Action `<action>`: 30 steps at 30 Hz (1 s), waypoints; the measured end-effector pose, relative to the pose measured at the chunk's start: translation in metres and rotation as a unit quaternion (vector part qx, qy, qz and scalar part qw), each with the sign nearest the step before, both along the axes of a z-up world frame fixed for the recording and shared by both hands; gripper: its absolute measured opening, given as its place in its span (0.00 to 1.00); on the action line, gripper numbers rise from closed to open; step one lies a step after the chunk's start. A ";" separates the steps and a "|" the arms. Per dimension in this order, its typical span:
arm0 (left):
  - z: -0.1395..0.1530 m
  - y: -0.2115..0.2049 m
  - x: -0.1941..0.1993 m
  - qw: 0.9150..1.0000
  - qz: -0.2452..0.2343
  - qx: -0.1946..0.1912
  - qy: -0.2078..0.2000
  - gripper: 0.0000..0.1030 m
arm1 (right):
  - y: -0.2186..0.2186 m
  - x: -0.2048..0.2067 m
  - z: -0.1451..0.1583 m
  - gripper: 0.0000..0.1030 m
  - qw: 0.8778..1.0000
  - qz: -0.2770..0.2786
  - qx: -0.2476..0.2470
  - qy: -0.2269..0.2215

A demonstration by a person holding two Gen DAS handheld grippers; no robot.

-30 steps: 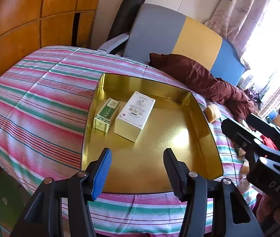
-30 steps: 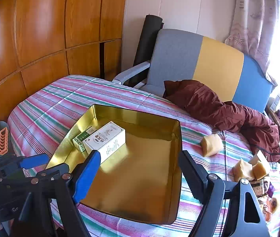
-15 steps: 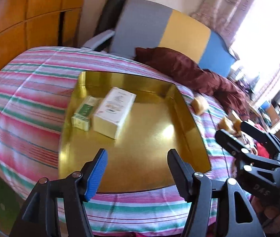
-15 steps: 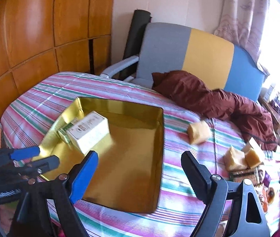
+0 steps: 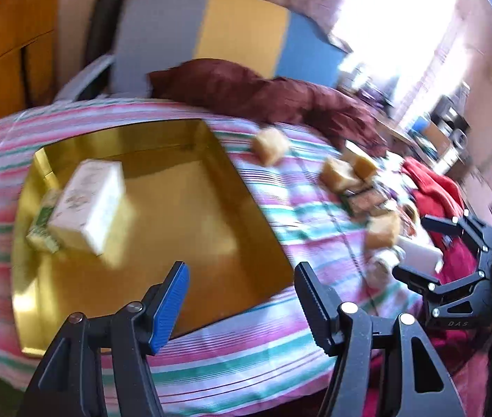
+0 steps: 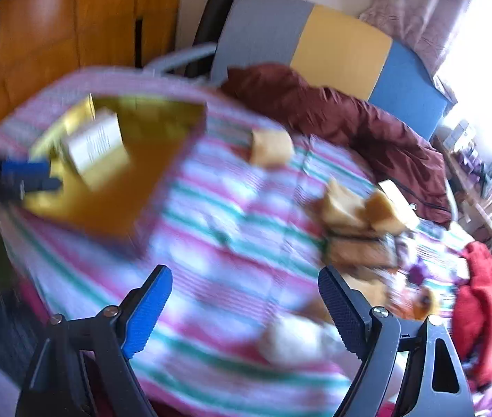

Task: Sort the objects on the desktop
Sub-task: 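Move both tools back from the tray toward the pile of items, then grasp the white rectangular sponge with the right tool while the left tool grasps the white sock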

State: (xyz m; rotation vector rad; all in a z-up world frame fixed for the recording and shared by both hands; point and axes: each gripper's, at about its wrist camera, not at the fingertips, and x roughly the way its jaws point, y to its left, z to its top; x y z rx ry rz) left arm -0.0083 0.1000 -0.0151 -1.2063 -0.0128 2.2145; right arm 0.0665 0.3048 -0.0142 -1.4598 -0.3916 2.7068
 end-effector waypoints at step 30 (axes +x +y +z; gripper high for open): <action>-0.047 0.209 0.045 0.939 -0.339 -0.042 -0.029 0.68 | 0.111 0.024 -0.081 0.56 0.950 0.057 0.211 -0.223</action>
